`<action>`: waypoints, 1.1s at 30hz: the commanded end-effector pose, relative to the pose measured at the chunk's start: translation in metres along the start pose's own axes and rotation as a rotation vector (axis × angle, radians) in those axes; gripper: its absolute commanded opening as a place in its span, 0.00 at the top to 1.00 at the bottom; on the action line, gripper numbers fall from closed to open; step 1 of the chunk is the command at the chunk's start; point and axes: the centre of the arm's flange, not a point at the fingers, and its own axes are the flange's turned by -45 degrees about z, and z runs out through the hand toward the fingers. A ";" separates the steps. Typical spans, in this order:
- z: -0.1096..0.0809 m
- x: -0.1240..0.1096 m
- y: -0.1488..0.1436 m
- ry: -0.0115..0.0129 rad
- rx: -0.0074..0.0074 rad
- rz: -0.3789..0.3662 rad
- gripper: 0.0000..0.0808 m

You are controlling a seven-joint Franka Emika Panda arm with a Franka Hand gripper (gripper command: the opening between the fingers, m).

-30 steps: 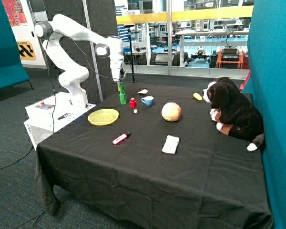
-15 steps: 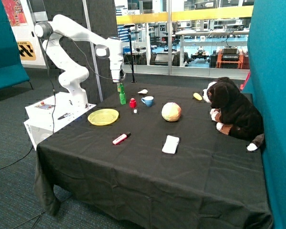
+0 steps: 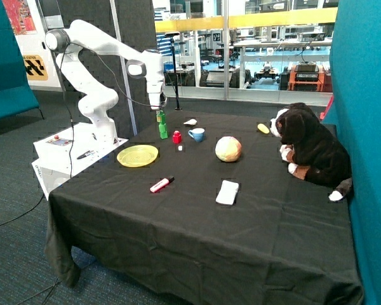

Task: Stack green blocks

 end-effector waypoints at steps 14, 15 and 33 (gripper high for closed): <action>0.002 0.002 0.004 -0.0013 0.0005 0.002 1.00; 0.002 0.003 0.005 -0.0013 0.0005 0.003 1.00; 0.012 0.009 0.014 -0.0013 0.0005 0.003 1.00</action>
